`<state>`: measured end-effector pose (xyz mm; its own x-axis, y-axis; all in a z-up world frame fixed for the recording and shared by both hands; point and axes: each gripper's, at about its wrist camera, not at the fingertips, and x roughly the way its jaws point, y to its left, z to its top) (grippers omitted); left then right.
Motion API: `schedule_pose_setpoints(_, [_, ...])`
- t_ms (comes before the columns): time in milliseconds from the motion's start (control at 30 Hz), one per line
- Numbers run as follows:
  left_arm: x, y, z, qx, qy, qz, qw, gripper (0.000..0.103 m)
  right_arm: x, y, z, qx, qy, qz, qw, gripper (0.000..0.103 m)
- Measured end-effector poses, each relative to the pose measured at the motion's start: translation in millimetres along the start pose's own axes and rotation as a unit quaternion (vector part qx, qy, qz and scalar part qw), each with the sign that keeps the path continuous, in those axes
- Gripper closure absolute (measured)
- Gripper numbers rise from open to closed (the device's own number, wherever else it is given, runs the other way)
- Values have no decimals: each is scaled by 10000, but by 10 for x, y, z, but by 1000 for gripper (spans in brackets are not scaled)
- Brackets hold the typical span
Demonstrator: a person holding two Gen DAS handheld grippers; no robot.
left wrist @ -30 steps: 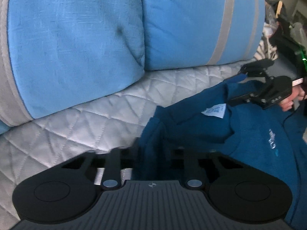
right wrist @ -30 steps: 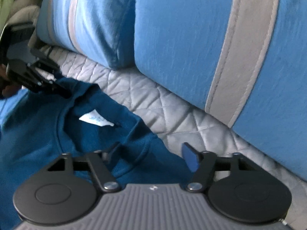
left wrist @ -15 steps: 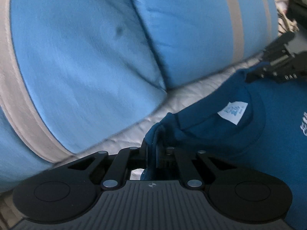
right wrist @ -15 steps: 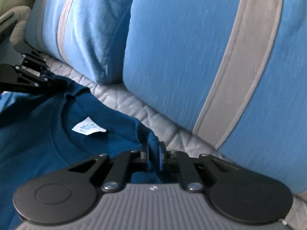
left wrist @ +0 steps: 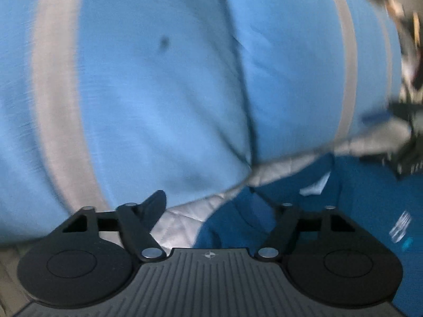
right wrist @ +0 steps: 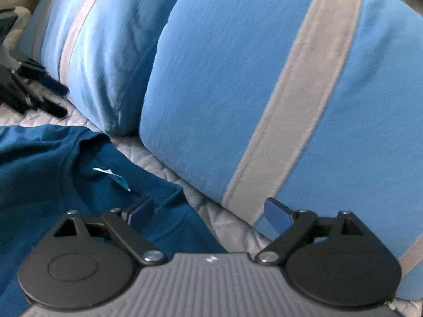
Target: Fold clothes
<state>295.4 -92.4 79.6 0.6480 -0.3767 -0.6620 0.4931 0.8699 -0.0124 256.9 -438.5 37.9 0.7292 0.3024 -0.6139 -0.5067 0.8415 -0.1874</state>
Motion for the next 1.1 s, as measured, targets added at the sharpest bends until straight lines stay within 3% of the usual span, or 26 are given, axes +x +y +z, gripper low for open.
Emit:
schedule_pose_setpoints(167, [-192, 419, -89, -373, 312, 471, 9977, 30, -238, -258, -59, 101, 75, -126, 9998, 4])
schedule_pose_setpoints(333, [-225, 597, -359, -227, 810, 664, 9942, 30, -473, -524, -209, 451, 172, -288, 9984, 4])
schedule_pose_setpoints(533, [-138, 705, -644, -299, 1456, 425, 9880, 30, -627, -733, -420, 631, 405, -354, 9966, 4])
schedule_pose_setpoints(600, [-139, 720, -689, -441, 1481, 303, 9875, 32, -619, -787, -481, 652, 505, -379, 9959, 4])
schedule_pose_setpoints(667, [-151, 729, -727, -585, 1465, 168, 9873, 57, -607, -833, -533, 696, 583, -423, 9950, 4])
schedule_pose_setpoints(700, [-158, 716, -744, -606, 1465, 126, 9873, 62, -597, -859, -554, 733, 608, -428, 9945, 4])
schedule_pose_setpoints(733, [-167, 693, -761, -596, 1472, 98, 9873, 81, -586, -884, -575, 770, 632, -433, 9941, 4])
schedule_pose_setpoints(767, [-163, 679, -777, -621, 1503, 97, 9866, 85, -575, -909, -596, 807, 657, -438, 9936, 4])
schedule_pose_setpoints(967, [-95, 574, -767, -448, 1464, 625, 9862, 89, -504, -969, -706, 960, 767, -281, 9920, 4])
schedule_pose_setpoints(1100, [-92, 518, -765, -270, 1346, 1033, 9851, 90, -415, -910, -765, 870, 862, -26, 9925, 14])
